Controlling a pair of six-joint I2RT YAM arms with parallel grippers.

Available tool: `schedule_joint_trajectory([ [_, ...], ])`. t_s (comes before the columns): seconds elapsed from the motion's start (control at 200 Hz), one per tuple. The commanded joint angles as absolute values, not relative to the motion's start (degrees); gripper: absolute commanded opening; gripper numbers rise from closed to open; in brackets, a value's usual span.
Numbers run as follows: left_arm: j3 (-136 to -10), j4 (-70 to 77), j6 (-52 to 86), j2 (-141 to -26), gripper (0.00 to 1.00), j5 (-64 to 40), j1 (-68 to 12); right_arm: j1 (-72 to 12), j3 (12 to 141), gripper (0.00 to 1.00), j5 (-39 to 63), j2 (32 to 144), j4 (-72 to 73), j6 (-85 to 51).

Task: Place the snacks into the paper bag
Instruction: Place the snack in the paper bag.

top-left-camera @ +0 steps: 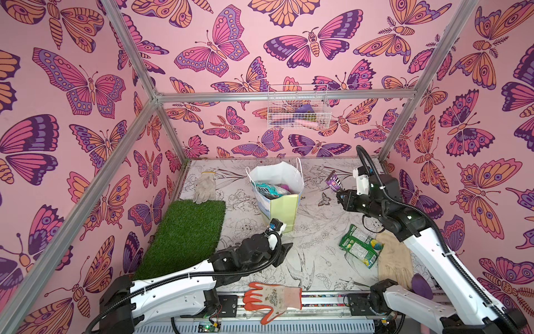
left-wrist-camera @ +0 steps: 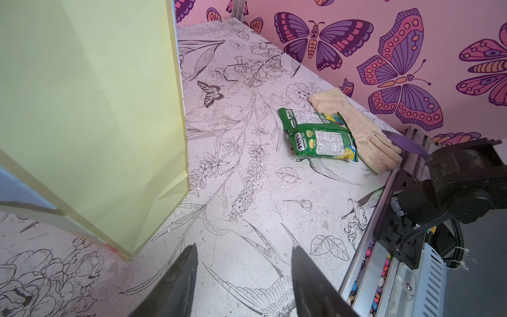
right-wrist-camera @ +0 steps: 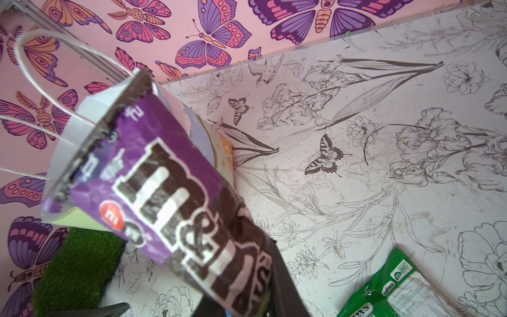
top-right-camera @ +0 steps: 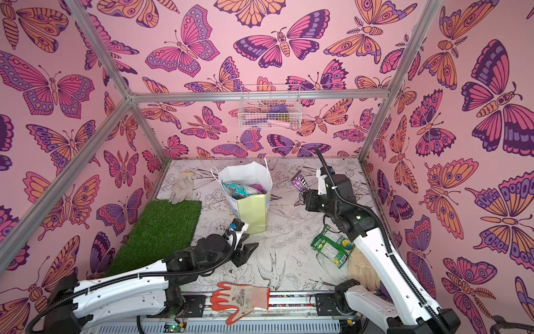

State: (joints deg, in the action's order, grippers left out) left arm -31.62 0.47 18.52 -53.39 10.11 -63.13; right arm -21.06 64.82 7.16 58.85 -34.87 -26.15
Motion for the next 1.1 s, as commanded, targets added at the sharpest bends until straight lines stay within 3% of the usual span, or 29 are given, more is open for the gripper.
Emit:
schedule_joint_trajectory([
  [0.0, -31.80, 1.93, 18.56, -53.61, 0.57, 10.11, -63.46, -21.83, 67.57, 0.16, 8.91, 57.94, -35.35, -26.31],
  [1.097, -31.12, 2.15, 18.81, -53.40, 0.57, 10.28, -63.49, -33.02, 80.53, 0.15, 4.70, 65.95, -34.67, -23.47],
])
